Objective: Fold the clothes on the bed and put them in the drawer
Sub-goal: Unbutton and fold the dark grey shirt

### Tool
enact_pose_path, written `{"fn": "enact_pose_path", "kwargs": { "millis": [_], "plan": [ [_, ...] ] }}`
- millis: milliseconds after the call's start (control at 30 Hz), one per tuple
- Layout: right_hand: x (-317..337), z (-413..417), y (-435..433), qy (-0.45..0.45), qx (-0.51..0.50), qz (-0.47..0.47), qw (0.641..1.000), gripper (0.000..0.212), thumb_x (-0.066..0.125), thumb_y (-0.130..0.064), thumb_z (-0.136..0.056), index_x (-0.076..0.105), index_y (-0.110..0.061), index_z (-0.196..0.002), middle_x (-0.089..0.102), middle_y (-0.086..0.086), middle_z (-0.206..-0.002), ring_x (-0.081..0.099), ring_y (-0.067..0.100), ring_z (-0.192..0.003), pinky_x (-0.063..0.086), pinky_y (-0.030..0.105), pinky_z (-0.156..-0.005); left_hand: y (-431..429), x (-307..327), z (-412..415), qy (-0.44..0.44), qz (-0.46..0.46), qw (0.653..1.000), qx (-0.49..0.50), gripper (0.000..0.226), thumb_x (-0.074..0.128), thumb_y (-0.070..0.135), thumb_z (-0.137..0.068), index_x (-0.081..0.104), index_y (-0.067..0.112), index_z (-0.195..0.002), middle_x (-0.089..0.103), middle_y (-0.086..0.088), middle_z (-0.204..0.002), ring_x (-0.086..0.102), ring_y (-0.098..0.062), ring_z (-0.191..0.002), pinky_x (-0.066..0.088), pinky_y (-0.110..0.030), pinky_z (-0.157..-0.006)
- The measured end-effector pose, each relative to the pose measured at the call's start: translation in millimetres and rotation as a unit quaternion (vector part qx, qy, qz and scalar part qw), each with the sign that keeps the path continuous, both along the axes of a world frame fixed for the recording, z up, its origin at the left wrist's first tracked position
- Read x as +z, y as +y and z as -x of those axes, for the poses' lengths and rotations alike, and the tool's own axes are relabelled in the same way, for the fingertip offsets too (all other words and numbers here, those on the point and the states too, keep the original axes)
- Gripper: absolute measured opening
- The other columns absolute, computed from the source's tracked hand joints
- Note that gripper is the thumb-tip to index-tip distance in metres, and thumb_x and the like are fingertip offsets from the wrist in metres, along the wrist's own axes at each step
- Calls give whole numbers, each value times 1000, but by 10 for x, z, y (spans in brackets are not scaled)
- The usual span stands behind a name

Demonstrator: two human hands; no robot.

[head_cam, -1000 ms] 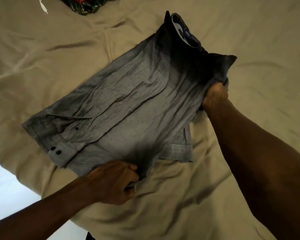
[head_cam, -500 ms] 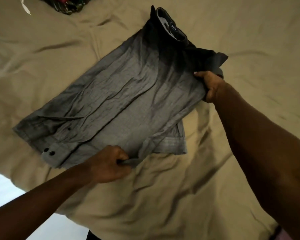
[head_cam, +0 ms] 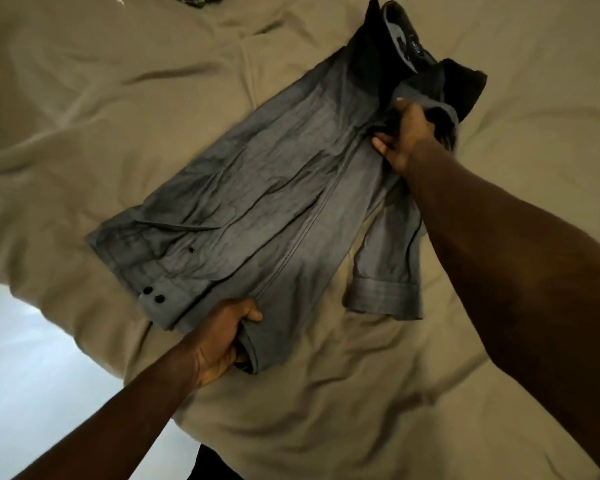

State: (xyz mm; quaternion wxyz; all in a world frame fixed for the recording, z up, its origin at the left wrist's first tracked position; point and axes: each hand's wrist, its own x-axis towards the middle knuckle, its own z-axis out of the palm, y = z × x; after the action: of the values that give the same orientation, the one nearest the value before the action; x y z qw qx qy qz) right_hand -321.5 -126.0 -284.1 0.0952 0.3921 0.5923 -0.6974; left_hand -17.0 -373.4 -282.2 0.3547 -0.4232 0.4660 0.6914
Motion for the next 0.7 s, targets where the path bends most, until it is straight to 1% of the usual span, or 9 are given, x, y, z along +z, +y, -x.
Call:
{"fn": "enact_pose_path", "kwargs": {
  "millis": [133, 233, 300, 367, 433, 533, 600, 633, 700],
  "plan": [
    [-34, -33, -36, 43, 43, -63, 996, 58, 70, -37, -91, 49, -19, -142, 60, 4, -132, 63, 25, -113, 59, 34, -79, -199, 74, -1, 164, 142, 976, -21, 16, 71, 16, -73, 66, 8, -61, 63, -8, -65, 60, -25, -72, 45, -30, -62],
    [-97, -46, -48, 69, 91, -105, 988, 80, 72, -48, -82, 43, -22, -151, 57, 2, -142, 62, 26, -118, 58, 31, -76, -512, 86, 107, 291, 270, 915, -77, 55, 62, 42, -72, 54, -13, -68, 52, -21, -59, 50, -20, -58, 38, -31, -54],
    [-111, -68, -46, 97, 90, -120, 984, 76, 68, -49, -91, 37, -22, -155, 54, 1, -146, 61, 24, -122, 58, 30, -77, -676, 70, 239, 307, 368, 858, -186, 49, 57, 46, -76, 52, -1, -63, 51, -12, -52, 52, -20, -48, 42, -33, -51],
    [-144, -73, -49, 106, 99, -149, 978, 74, 62, -53, -96, 36, -20, -156, 53, 2, -149, 59, 24, -125, 59, 31, -82, -741, 52, 370, 267, 431, 812, -287, 39, 63, 37, -87, 58, 6, -64, 60, -7, -54, 64, -24, -53, 53, -37, -57],
    [-155, -90, -73, 87, 146, -199, 965, 83, 60, -66, -89, 41, -16, -154, 54, 5, -148, 57, 28, -129, 57, 39, -95, -757, 93, 483, 207, 459, 772, -389, 29, 66, 37, -89, 64, 12, -74, 67, -7, -68, 68, -26, -68, 52, -35, -63],
    [-147, -67, -51, 50, 221, -274, 935, 82, 61, -69, -84, 56, -9, -139, 63, 10, -135, 61, 33, -121, 51, 49, -105, -755, 259, 525, 172, 571, 615, -516, 41, 68, 52, -84, 63, 17, -104, 70, -12, -99, 68, -34, -91, 47, -35, -69],
    [33, -150, -74, 61, 264, -358, 893, 57, 62, -55, -91, 64, -6, -121, 67, 10, -115, 64, 30, -107, 50, 40, -103, -612, 369, 544, 237, 633, 548, -492, 63, 70, 54, -80, 55, 17, -129, 62, -18, -123, 63, -40, -105, 49, -47, -81],
    [106, -225, -75, 80, 262, -417, 867, 47, 61, -44, -95, 64, -5, -121, 65, 9, -114, 62, 28, -108, 47, 34, -101, -476, 426, 567, 307, 634, 536, -465, 67, 69, 54, -81, 53, 18, -135, 57, -18, -134, 59, -41, -115, 48, -53, -89],
    [174, -430, -3, 123, 198, -541, 808, 45, 60, -36, -95, 60, -7, -129, 59, 14, -128, 54, 31, -122, 42, 39, -104, -146, 434, 732, 460, 559, 521, -452, 68, 65, 55, -85, 50, 21, -141, 46, -12, -153, 47, -36, -137, 44, -57, -105]
  ]
}}
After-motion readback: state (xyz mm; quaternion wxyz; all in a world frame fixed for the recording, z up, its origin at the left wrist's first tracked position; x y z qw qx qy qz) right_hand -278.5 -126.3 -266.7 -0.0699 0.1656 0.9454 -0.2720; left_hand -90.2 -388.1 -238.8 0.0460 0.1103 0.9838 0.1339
